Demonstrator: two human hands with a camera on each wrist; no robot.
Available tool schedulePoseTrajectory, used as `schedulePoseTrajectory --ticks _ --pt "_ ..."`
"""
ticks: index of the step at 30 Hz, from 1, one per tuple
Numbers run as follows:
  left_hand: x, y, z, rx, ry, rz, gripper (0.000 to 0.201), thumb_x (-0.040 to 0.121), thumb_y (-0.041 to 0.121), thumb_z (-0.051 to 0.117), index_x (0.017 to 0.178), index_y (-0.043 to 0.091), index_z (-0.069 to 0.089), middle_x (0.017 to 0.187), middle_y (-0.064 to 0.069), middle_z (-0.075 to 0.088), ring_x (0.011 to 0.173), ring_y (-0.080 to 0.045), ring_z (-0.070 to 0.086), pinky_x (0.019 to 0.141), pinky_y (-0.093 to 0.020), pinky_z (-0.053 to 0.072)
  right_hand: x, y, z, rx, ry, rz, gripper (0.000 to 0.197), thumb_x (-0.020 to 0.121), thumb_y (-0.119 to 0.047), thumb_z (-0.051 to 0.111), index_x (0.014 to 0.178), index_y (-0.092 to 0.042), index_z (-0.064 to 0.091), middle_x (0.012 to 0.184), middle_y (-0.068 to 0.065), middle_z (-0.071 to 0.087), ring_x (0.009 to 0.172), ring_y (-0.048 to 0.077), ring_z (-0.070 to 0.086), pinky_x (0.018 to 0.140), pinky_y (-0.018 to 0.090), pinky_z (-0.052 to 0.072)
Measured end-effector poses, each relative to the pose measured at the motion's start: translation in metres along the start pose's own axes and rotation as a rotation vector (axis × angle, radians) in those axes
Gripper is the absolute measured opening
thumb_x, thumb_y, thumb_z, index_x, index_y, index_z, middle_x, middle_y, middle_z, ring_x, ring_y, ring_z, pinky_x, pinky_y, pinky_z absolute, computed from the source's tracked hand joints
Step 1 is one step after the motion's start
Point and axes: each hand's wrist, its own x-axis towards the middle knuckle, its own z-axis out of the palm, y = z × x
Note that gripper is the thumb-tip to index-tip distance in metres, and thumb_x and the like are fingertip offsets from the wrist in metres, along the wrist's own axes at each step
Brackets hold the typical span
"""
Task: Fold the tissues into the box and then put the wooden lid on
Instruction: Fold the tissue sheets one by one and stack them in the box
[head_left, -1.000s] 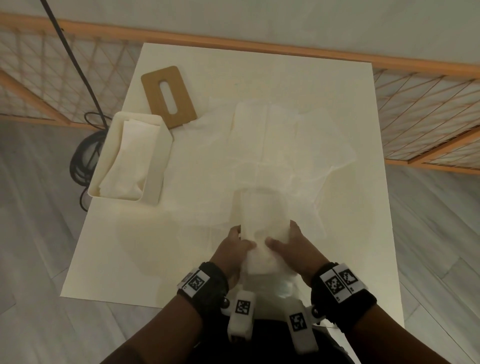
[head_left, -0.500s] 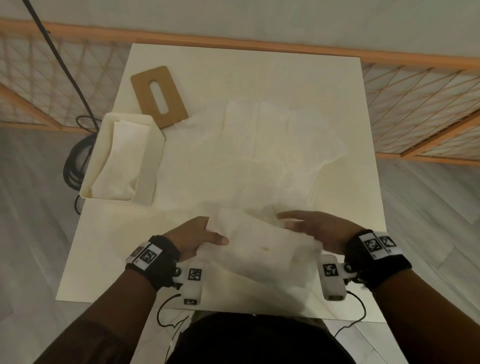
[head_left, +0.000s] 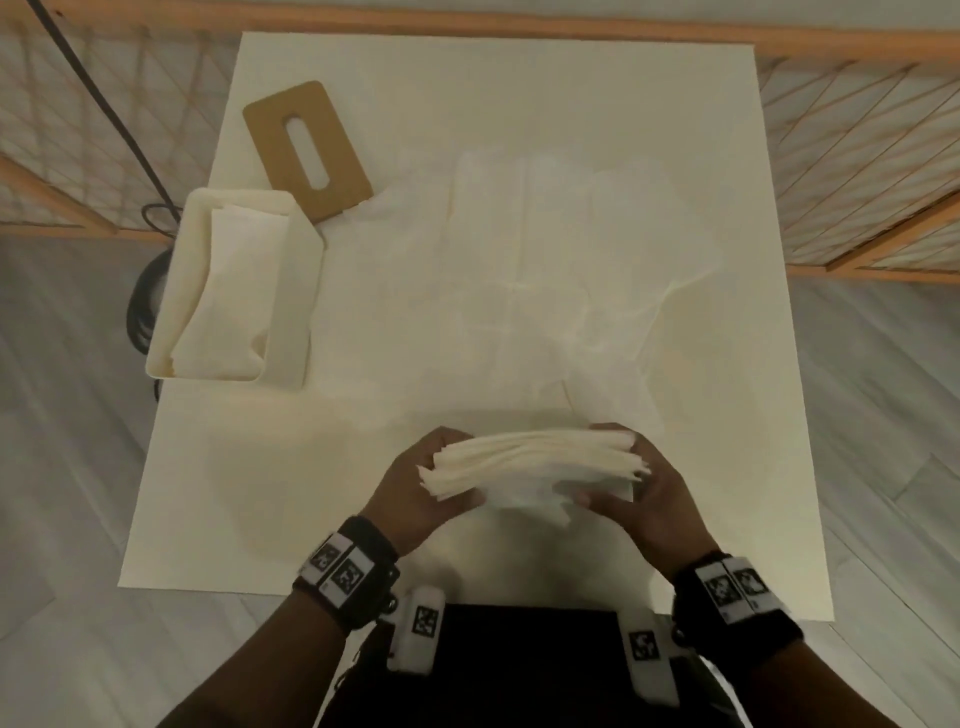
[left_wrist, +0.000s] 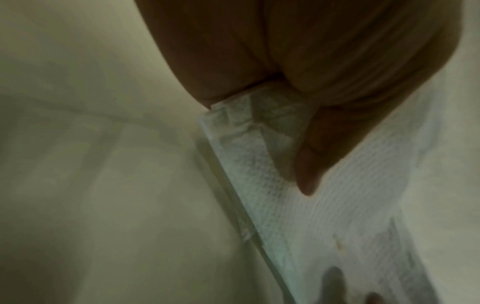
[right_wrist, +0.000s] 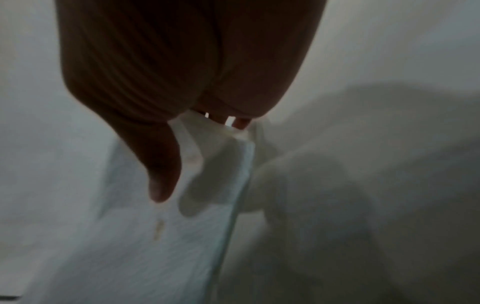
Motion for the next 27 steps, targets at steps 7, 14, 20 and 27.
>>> schedulePoseTrajectory --ticks 7,14,20,27 --pt "0.009 0.001 -0.003 -0.028 0.072 0.077 0.057 0.070 -0.002 0.089 0.113 0.023 0.060 0.112 0.003 0.070 0.104 -0.014 0.069 0.088 -0.026 0.055 0.003 0.012 -0.004 -0.086 0.068 -0.142 0.054 0.069 0.007 0.087 0.113 -0.016 0.066 0.105 -0.016 0.075 0.097 0.001 0.070 0.081 0.013 0.051" --pt "0.013 0.005 0.019 -0.022 0.134 0.137 0.060 0.063 0.014 0.096 0.108 0.022 0.057 0.106 0.004 0.069 0.092 -0.013 0.066 0.079 -0.031 0.053 0.006 0.019 0.006 -0.028 0.030 -0.137 0.052 0.072 0.011 0.083 0.113 -0.015 0.067 0.105 -0.017 0.076 0.096 0.000 0.070 0.081 0.013 0.051" --pt "0.015 0.003 0.010 0.122 0.182 0.213 0.034 0.072 0.008 0.076 0.092 0.030 0.060 0.093 0.012 0.067 0.085 -0.009 0.065 0.074 -0.031 0.051 0.013 0.018 -0.005 -0.094 0.049 -0.281 0.030 0.075 -0.020 0.082 0.101 -0.020 0.066 0.095 -0.026 0.073 0.087 -0.006 0.068 0.081 0.009 0.049" --pt "0.012 -0.002 0.015 0.194 0.151 0.199 0.047 0.076 0.013 0.082 0.116 0.025 0.059 0.111 0.008 0.067 0.103 -0.009 0.068 0.089 -0.022 0.051 0.014 0.015 -0.004 -0.241 0.040 -0.207 0.034 0.074 -0.053 0.075 0.104 -0.039 0.067 0.095 -0.017 0.070 0.094 -0.017 0.062 0.085 0.009 0.047"
